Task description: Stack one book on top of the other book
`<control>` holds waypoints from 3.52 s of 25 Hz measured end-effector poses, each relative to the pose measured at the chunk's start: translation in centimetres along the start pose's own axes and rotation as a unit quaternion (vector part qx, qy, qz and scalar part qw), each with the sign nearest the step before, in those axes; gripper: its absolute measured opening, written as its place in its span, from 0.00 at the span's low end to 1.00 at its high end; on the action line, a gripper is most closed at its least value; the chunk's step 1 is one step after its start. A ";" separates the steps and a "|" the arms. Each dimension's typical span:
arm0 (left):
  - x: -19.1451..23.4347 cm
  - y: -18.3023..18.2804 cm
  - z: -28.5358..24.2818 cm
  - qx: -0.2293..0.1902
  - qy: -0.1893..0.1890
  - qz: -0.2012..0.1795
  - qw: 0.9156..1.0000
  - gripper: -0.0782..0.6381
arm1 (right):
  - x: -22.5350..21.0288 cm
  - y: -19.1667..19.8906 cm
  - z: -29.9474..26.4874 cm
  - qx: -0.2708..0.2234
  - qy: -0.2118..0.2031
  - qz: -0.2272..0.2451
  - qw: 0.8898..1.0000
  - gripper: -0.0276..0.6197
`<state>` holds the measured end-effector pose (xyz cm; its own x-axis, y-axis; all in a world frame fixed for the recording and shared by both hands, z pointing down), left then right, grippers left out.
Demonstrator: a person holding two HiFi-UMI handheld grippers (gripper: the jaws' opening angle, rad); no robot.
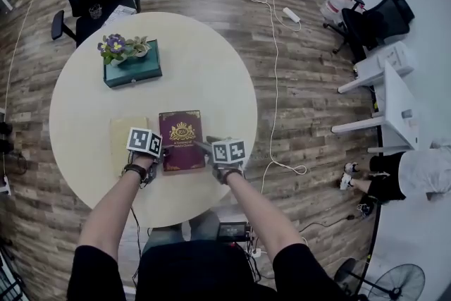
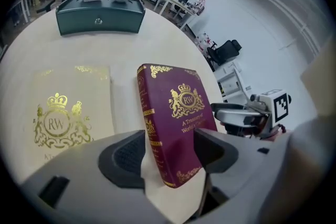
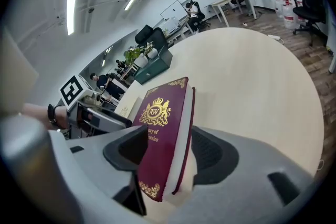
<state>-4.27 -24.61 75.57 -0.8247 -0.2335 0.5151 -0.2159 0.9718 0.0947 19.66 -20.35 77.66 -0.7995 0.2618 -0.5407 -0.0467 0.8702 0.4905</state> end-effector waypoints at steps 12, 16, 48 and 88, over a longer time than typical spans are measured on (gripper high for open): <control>-0.3 -0.3 -2.3 0.043 -0.019 -0.004 0.999 0.47 | -0.1 -0.5 -1.6 0.053 -0.026 0.003 0.998 0.34; -0.3 -0.3 -2.5 0.041 -0.025 0.000 0.999 0.45 | -0.5 -0.3 -1.5 0.055 -0.009 0.000 0.998 0.22; -2.2 -1.0 5.4 -0.007 -0.038 -0.037 0.999 0.40 | 5.5 -5.8 2.0 0.024 0.003 0.044 0.999 0.18; 13.0 4.5 15.3 -0.030 -0.074 0.038 0.996 0.39 | 20.1 -4.4 -10.2 0.086 -0.036 0.044 0.995 0.17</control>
<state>-23.97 -23.83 69.68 -0.9068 -0.1568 0.3914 -0.1220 0.9862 0.1124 -2.26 -23.18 71.59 -0.7505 0.3636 -0.5519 0.1294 0.8997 0.4168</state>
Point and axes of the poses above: the fingertips, and each gripper's own axes: z backward along the fingers, x to its left, y out of its underside, the point moved 10 cm from there along z, backward along the fingers, and after that the axes turned 6 degrees about z, right-handed, at the moved point
